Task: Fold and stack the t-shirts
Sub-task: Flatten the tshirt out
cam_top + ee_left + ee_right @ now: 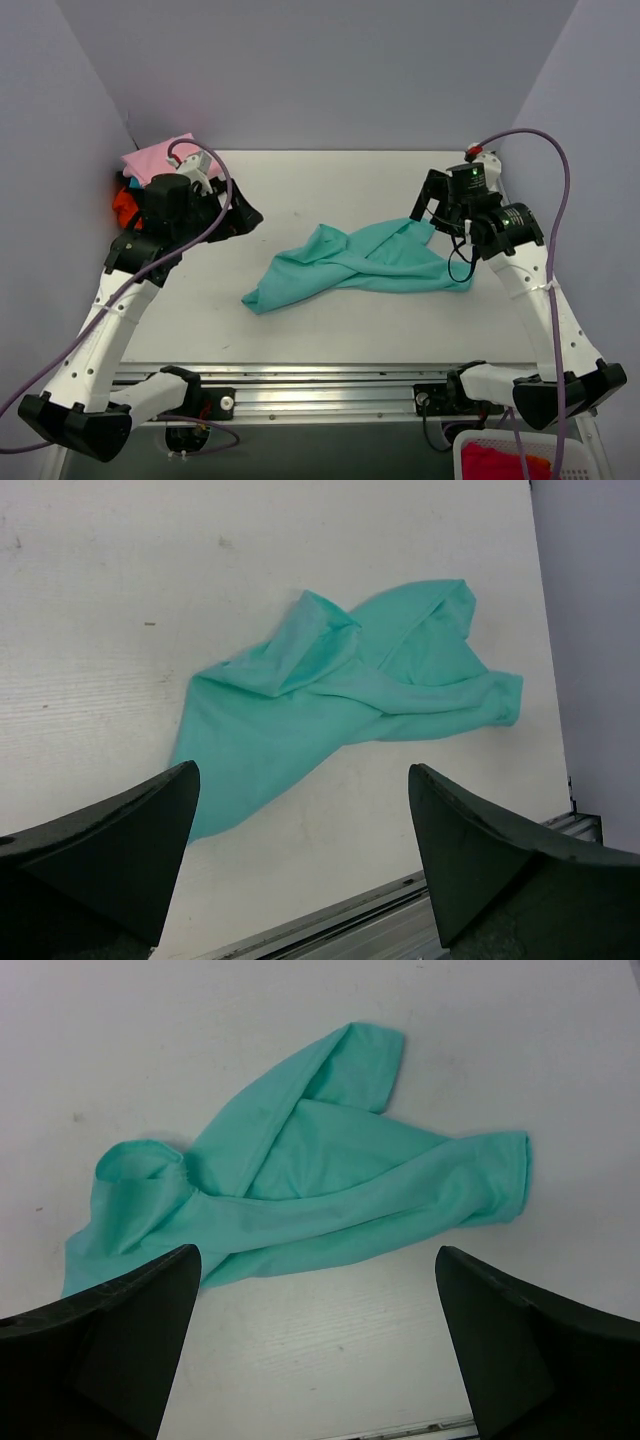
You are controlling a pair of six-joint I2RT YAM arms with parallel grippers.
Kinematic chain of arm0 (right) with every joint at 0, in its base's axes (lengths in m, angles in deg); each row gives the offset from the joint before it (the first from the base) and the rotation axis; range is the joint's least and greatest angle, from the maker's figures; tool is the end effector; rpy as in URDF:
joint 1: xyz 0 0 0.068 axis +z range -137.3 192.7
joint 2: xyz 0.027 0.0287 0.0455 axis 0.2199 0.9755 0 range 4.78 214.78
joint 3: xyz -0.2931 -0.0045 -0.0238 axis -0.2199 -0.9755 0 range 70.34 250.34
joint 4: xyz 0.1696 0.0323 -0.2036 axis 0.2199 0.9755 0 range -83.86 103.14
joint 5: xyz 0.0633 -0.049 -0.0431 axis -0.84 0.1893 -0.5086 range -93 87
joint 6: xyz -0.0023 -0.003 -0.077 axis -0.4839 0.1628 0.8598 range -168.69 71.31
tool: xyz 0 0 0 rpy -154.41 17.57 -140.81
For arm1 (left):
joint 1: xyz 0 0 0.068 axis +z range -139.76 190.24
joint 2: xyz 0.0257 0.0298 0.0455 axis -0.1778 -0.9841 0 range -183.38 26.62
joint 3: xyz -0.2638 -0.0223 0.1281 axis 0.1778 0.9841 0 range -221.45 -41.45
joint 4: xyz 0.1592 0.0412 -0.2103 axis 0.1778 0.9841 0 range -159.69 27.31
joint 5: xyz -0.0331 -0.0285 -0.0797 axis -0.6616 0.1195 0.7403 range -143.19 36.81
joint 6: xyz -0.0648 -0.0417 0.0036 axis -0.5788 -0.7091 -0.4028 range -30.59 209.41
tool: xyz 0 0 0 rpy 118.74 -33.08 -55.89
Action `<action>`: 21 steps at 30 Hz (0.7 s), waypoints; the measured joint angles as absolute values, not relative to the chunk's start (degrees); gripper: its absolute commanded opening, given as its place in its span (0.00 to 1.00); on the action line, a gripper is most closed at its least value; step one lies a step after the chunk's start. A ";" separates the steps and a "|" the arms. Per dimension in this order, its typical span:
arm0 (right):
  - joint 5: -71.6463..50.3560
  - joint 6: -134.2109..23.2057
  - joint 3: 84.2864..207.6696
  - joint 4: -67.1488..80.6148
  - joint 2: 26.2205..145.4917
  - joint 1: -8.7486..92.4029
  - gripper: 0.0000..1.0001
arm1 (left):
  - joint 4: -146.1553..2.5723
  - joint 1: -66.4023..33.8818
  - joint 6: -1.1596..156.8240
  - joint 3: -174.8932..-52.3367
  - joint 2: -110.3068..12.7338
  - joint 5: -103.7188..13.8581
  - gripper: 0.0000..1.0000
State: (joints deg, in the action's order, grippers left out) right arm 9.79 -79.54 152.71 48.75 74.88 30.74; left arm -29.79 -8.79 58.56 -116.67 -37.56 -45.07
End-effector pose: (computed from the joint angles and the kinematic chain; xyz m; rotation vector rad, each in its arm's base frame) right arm 0.2652 0.0711 0.4245 0.3674 2.0660 0.2830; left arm 0.2350 -0.0909 0.4107 -0.1310 2.1364 -0.6705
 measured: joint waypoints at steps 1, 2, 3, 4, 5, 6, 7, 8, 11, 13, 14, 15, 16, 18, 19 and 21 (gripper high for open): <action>10.23 -79.54 152.56 48.84 74.58 30.74 1.00 | -29.44 -8.81 58.60 -116.51 -37.28 -45.07 0.94; 10.75 -79.54 152.52 48.86 74.47 30.74 1.00 | -28.87 -8.79 58.78 -116.47 -37.48 -45.09 0.94; 11.24 -79.54 152.49 48.84 74.47 30.74 1.00 | -28.13 -8.79 59.09 -116.47 -38.20 -45.16 0.94; 11.61 -79.52 152.45 48.86 74.60 30.74 1.00 | -27.17 -8.79 59.54 -116.56 -39.33 -45.29 0.94; 11.94 -79.50 152.43 49.01 74.77 30.74 1.00 | -25.98 -8.79 60.11 -116.75 -40.97 -45.31 0.94; 12.24 -79.47 152.41 49.21 74.99 30.74 1.00 | -25.02 -8.79 60.64 -116.89 -42.85 -45.36 0.94; 12.63 -79.43 152.41 49.51 75.32 30.74 1.00 | -23.97 -8.79 61.31 -117.15 -44.91 -45.42 0.94; 12.94 -79.34 152.36 49.80 75.69 30.74 1.00 | -23.19 -8.79 61.88 -117.37 -47.09 -45.44 0.94; 13.33 -79.23 151.47 50.15 76.80 30.74 1.00 | -21.88 -8.92 63.85 -118.48 -53.98 -45.25 0.95; 13.20 -78.99 150.50 50.15 76.96 30.74 1.00 | -22.03 -9.22 65.10 -119.18 -58.09 -44.81 0.95; 13.05 -78.86 150.11 50.17 76.96 30.74 1.00 | -22.25 -9.49 65.73 -119.40 -59.99 -44.53 0.96; 12.90 -78.75 149.85 50.12 76.96 30.74 1.00 | -22.66 -9.84 66.32 -119.44 -61.74 -44.09 0.97; 12.61 -78.64 149.70 50.12 76.96 30.74 1.00 | -22.99 -10.27 67.04 -119.46 -63.38 -43.63 0.97; 12.18 -78.49 149.59 50.15 76.96 30.74 1.00 | -23.69 -11.24 67.85 -119.49 -66.44 -42.60 0.97; 12.11 -78.45 149.59 50.17 76.96 30.74 1.00 | -24.11 -11.63 68.24 -119.49 -67.68 -41.97 0.97; 11.98 -78.38 149.59 50.30 76.96 30.72 1.00 | -25.09 -12.37 69.07 -119.81 -69.87 -40.68 0.97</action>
